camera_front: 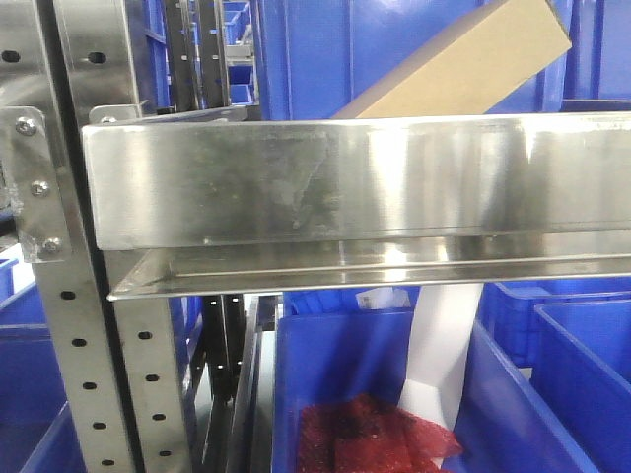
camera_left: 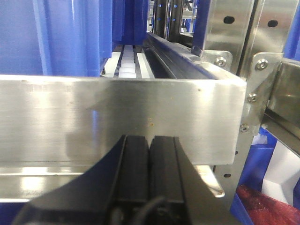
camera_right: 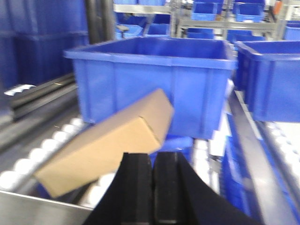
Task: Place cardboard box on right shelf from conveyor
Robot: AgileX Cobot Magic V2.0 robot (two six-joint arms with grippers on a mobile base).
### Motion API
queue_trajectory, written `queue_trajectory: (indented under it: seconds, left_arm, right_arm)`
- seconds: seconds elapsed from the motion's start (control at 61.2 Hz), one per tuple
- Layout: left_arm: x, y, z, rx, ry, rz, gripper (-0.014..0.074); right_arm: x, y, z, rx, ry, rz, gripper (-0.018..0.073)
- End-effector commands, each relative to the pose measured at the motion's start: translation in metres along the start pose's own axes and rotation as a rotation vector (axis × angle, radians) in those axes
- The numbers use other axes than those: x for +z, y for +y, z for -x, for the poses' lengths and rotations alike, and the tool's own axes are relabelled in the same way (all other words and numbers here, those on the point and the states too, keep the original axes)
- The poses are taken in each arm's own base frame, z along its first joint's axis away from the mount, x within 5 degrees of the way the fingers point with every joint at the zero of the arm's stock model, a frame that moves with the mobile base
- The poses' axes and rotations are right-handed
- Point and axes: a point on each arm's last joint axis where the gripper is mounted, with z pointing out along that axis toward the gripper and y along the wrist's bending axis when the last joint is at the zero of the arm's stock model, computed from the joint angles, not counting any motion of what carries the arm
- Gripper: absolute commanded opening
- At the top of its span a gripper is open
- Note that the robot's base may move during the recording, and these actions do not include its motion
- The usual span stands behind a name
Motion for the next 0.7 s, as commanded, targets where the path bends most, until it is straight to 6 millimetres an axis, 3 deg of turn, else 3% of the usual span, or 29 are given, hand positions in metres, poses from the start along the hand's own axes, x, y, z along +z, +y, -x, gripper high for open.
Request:
queue_trajectory:
  seconds: [0.0,0.18,0.425,0.539,0.686]
  left_arm:
    - [-0.001,0.000,0.005,-0.005,-0.092,0.001,-0.0116]
    - [-0.001,0.000,0.005,-0.005,-0.092,0.001,-0.0115]
    - [-0.001,0.000,0.005,-0.005,-0.092,0.001,-0.0116]
    - [-0.001,0.000,0.005,-0.005,-0.092,0.001,-0.0115]
    - [-0.001,0.000,0.005,-0.005,-0.092,0.001,-0.0116]
  right_arm:
    - [-0.005,-0.002,0.010,-0.039,-0.100,-0.026,0.0059]
    - [-0.014,-0.013,-0.023,-0.028,-0.188,-0.167,0.0059]
    - [-0.028,-0.018,-0.100,-0.007,-0.247,-0.252,0.0059]
    - [-0.029,-0.019,-0.130,-0.001,-0.243,-0.259,0.0059]
    - [-0.021,-0.022,-0.154,0.063,-0.217,-0.264,0.0059]
